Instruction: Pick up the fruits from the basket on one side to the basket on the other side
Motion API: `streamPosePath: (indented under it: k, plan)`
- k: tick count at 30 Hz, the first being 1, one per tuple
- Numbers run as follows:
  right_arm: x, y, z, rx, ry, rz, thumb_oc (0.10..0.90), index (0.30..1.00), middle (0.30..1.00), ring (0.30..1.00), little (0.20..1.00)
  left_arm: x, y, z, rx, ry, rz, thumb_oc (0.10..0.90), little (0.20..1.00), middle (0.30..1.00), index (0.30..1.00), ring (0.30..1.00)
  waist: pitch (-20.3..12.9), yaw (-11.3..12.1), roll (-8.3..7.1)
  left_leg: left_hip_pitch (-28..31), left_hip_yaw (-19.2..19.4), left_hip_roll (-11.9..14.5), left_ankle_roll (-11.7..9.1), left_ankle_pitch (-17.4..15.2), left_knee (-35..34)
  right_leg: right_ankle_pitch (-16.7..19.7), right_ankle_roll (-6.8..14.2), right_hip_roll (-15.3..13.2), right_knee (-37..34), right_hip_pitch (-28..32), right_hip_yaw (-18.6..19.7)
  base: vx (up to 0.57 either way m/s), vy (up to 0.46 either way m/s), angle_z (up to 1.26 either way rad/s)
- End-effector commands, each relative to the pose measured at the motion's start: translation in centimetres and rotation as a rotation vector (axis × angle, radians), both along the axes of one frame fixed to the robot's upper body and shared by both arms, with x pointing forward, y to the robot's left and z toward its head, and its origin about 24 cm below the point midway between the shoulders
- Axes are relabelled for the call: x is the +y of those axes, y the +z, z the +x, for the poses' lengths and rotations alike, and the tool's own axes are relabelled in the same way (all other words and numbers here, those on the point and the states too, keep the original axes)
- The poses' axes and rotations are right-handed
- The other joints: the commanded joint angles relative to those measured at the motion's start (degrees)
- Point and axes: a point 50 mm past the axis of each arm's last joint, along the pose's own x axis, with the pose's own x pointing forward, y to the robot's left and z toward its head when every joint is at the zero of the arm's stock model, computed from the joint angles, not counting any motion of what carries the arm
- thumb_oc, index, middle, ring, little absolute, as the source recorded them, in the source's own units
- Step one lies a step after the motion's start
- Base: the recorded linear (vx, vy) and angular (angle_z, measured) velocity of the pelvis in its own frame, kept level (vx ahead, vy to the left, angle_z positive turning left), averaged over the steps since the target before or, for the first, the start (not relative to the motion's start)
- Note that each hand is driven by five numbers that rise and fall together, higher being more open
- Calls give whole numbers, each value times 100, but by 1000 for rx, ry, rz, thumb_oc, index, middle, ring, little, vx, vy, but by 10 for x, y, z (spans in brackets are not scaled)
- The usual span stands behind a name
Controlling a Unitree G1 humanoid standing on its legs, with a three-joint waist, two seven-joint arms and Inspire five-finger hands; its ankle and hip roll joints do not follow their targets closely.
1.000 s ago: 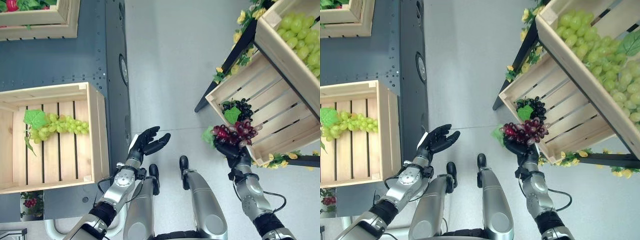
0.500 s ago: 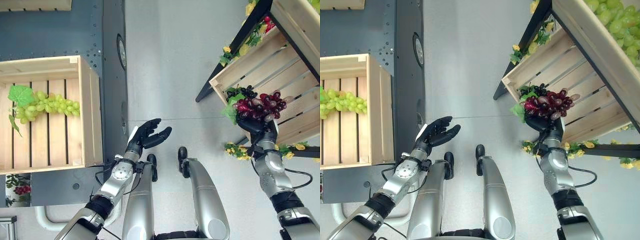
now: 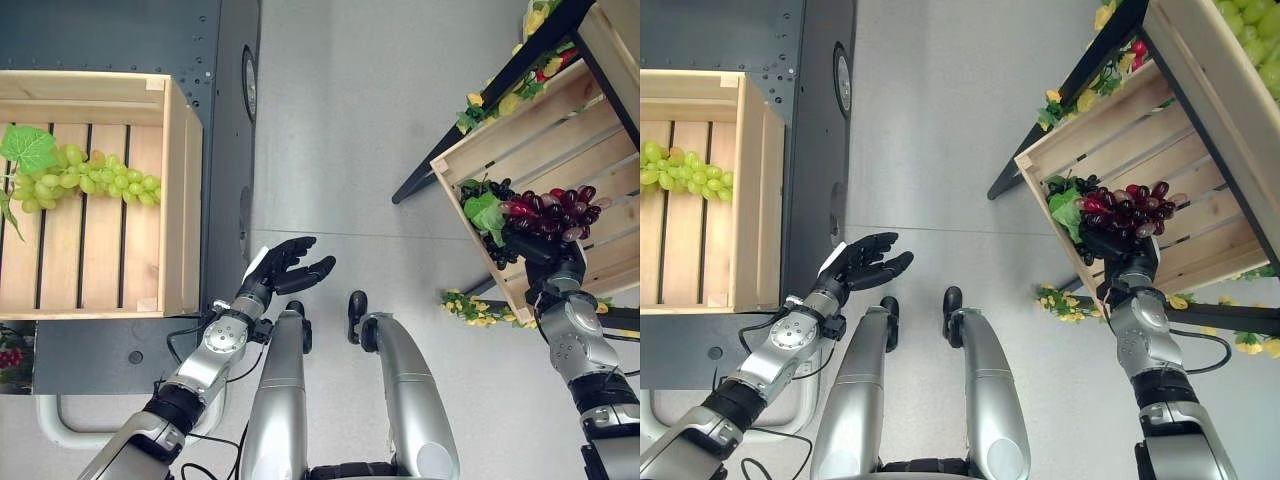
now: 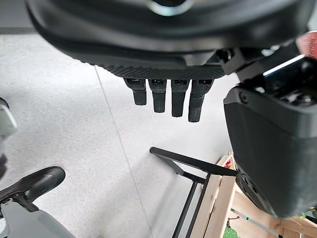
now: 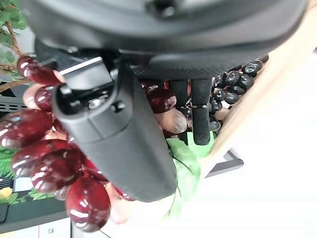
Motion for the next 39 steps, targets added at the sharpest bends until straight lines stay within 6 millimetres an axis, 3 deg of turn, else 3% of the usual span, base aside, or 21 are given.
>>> streamPosePath:
  k: [1,7,8,13,25,39]
  plan:
    - [-55,68,-4,-164,-137,-65,400,300,300,300,300,-19,27,0,-135,-126,-16,800,900,900,900,900,-96,195,-217,352,435,-178,137,-609,143,-382,-105,53,650,565,-242,18,-37,3]
    - [-78,70,-9,-105,-222,-10,400,300,300,300,300,-17,28,-2,-123,-136,0,800,900,900,900,900,-96,267,-228,437,405,-168,135,-633,124,-424,-116,33,639,676,-291,17,-17,3]
    - [-81,68,-10,-95,-246,12,800,900,900,900,900,-16,28,-2,-120,-137,0,800,900,900,900,900,-96,272,-223,466,404,-167,137,-636,109,-432,-118,30,630,704,-292,32,0,2]
    - [-90,67,-13,-98,-292,101,800,900,900,900,900,-16,26,-4,-112,-139,-2,800,900,900,900,900,-96,301,-203,535,384,-173,142,-648,67,-459,-113,22,624,759,-283,6,1,0]
    - [-92,64,-15,-86,-307,83,800,900,900,900,900,-22,25,-6,-118,-147,-8,800,900,900,900,900,-96,304,-161,664,409,-199,177,-677,-23,-490,-118,8,582,844,-237,9,5,0]
    - [-73,61,-3,-87,-185,16,800,900,900,900,900,-29,19,-7,-112,-141,-40,800,900,900,900,900,-96,243,-52,887,488,-213,192,-699,-192,-553,-144,-34,485,983,-173,7,10,-1]
